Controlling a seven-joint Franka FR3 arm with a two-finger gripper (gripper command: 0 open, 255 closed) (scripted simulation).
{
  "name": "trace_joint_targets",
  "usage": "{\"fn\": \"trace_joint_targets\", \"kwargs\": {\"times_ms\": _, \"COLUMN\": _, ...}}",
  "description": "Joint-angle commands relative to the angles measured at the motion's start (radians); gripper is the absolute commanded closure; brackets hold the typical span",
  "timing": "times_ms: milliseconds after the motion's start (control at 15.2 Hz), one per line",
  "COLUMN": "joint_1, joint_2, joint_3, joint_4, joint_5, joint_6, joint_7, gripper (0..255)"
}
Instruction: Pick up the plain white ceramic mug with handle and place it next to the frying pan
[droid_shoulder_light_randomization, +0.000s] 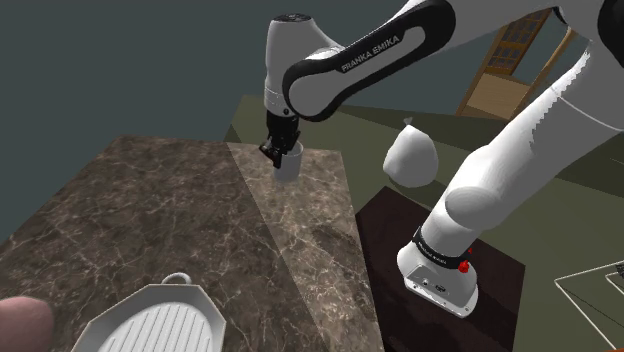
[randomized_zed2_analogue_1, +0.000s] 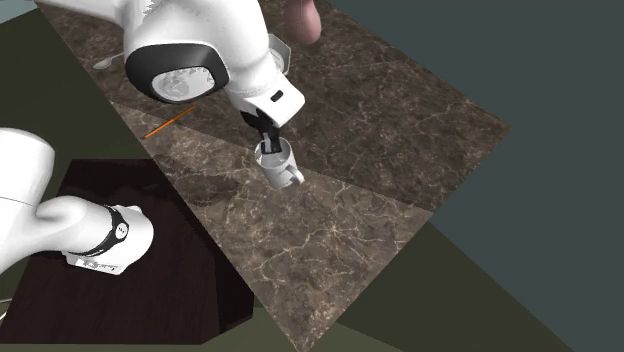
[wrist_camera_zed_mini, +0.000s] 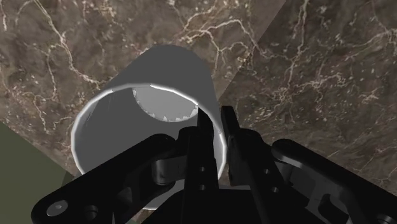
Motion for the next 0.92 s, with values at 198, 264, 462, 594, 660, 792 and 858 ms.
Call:
{"fn": "trace_joint_targets", "kwargs": {"times_ms": 198, "joint_1": 0.003, "joint_2": -0.04, "joint_3": -0.011, "joint_4": 0.034, "joint_5": 0.013, "joint_6": -0.073, "joint_7": -0.015, "gripper": 255}}
{"fn": "trace_joint_targets", "kwargs": {"times_ms": 264, "joint_1": 0.004, "joint_2": -0.047, "joint_3": -0.013, "joint_4": 0.042, "joint_5": 0.015, "joint_6": -0.088, "joint_7": -0.018, "gripper": 255}}
{"fn": "trace_joint_targets", "kwargs": {"times_ms": 462, "joint_1": 0.005, "joint_2": -0.067, "joint_3": -0.018, "joint_4": 0.067, "joint_5": 0.02, "joint_6": -0.131, "joint_7": -0.024, "gripper": 255}}
{"fn": "trace_joint_targets", "kwargs": {"times_ms": 594, "joint_1": 0.006, "joint_2": -0.078, "joint_3": -0.022, "joint_4": 0.085, "joint_5": 0.023, "joint_6": -0.16, "joint_7": -0.027, "gripper": 255}}
{"fn": "trace_joint_targets", "kwargs": {"times_ms": 660, "joint_1": 0.006, "joint_2": -0.079, "joint_3": -0.022, "joint_4": 0.086, "joint_5": 0.023, "joint_6": -0.162, "joint_7": -0.027, "gripper": 255}}
{"fn": "trace_joint_targets", "kwargs": {"times_ms": 792, "joint_1": 0.033, "joint_2": -0.126, "joint_3": -0.001, "joint_4": 0.049, "joint_5": 0.047, "joint_6": -0.17, "joint_7": 0.003, "gripper": 255}}
{"fn": "trace_joint_targets", "kwargs": {"times_ms": 858, "joint_1": 0.046, "joint_2": -0.148, "joint_3": 0.011, "joint_4": 0.033, "joint_5": 0.059, "joint_6": -0.175, "joint_7": 0.019, "gripper": 255}}
